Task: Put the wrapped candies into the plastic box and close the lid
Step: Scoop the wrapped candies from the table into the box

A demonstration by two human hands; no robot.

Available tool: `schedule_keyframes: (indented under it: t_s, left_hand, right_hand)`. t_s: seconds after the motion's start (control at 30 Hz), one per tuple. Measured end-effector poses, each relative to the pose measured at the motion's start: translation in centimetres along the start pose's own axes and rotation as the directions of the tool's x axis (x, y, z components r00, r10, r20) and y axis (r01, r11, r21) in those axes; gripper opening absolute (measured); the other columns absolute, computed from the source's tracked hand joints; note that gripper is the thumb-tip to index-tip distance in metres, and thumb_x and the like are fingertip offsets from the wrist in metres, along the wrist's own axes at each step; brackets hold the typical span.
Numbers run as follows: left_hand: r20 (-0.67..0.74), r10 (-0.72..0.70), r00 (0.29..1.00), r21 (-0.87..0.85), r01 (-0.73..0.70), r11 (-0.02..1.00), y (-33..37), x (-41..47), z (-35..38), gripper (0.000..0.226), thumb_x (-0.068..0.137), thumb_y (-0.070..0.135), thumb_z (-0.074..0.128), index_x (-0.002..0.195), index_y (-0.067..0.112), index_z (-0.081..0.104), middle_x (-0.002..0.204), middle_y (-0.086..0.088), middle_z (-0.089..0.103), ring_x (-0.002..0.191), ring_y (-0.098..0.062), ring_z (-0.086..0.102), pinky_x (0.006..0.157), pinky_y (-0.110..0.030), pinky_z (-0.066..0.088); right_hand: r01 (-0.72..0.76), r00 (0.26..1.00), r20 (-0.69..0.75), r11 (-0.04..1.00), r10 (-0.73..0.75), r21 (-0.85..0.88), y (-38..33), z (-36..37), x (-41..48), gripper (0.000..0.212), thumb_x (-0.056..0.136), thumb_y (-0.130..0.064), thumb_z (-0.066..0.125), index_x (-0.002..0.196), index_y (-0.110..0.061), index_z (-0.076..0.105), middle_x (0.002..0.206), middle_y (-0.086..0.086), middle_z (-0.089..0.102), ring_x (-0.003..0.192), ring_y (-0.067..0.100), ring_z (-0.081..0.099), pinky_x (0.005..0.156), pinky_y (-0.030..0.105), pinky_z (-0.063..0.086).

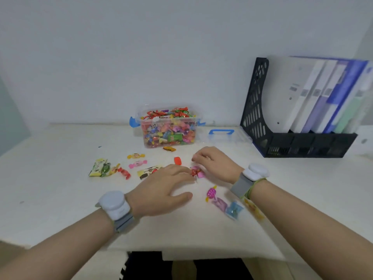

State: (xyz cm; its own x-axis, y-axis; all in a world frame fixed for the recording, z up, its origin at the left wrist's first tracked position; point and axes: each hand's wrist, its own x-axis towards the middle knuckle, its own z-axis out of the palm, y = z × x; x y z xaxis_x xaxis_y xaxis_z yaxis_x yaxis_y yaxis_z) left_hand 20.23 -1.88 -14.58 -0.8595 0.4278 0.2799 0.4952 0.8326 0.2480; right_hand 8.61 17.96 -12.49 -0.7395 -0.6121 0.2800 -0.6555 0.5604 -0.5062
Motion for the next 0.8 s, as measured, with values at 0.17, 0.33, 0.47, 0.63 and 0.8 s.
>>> schedule_keyframes:
  t_s: [0.17,0.33,0.47,0.63,0.8]
  left_hand:
    - [0.036,-0.032,0.999,0.023,0.031,0.999,5.7,2.0,2.7,0.094,0.069,0.096,0.032,0.145,0.041,0.033,0.149,0.018,0.037,0.136,-0.006,0.032,0.115,-0.034,0.028]
    - [0.016,-0.103,0.995,0.028,0.103,0.994,10.3,4.1,6.0,0.107,0.063,0.097,0.032,0.145,0.029,0.033,0.146,0.007,0.04,0.136,-0.017,0.035,0.116,-0.044,0.025]
    - [0.011,-0.165,0.986,0.082,0.164,0.983,10.2,4.4,6.9,0.085,0.081,0.079,0.032,0.146,0.025,0.035,0.15,-0.001,0.036,0.141,-0.023,0.029,0.117,-0.046,0.02]
    - [-0.147,-0.194,0.97,0.243,0.226,0.943,8.3,4.6,6.8,0.064,0.092,0.059,0.038,0.146,0.025,0.039,0.151,-0.005,0.036,0.143,-0.023,0.027,0.12,-0.046,0.011]
    - [-0.203,-0.279,0.939,0.272,0.328,0.905,6.9,4.8,6.0,0.061,0.093,0.054,0.039,0.147,0.025,0.038,0.154,-0.007,0.031,0.146,-0.024,0.02,0.121,-0.049,0.003]
  right_hand:
    - [-0.117,0.993,-0.003,0.993,0.117,0.011,2.8,-0.4,-4.6,0.031,0.1,-0.036,0.037,0.097,-0.024,0.066,0.103,-0.009,0.063,0.101,0.011,0.052,0.092,0.029,0.036]
    - [-0.251,0.919,-0.155,0.842,0.362,0.477,4.1,0.0,-7.0,0.035,0.104,-0.023,0.033,0.1,-0.019,0.067,0.115,0.0,0.064,0.108,0.01,0.052,0.104,0.025,0.032]
    - [-0.197,0.831,-0.206,0.619,0.517,0.76,3.6,-0.8,-7.6,0.04,0.102,-0.028,0.033,0.091,-0.019,0.07,0.1,0.002,0.066,0.096,0.013,0.053,0.098,0.03,0.037]
    - [-0.228,0.96,-0.14,0.966,0.244,0.119,4.1,-0.3,-10.9,0.031,0.098,-0.026,0.036,0.125,-0.023,0.051,0.127,-0.006,0.047,0.125,0.013,0.04,0.104,0.022,0.027]
    - [-0.268,0.942,-0.245,0.955,0.23,-0.131,2.5,1.4,-10.2,0.06,0.098,-0.055,0.031,0.145,-0.018,0.031,0.147,0.002,0.033,0.135,0.019,0.03,0.11,0.026,0.022]
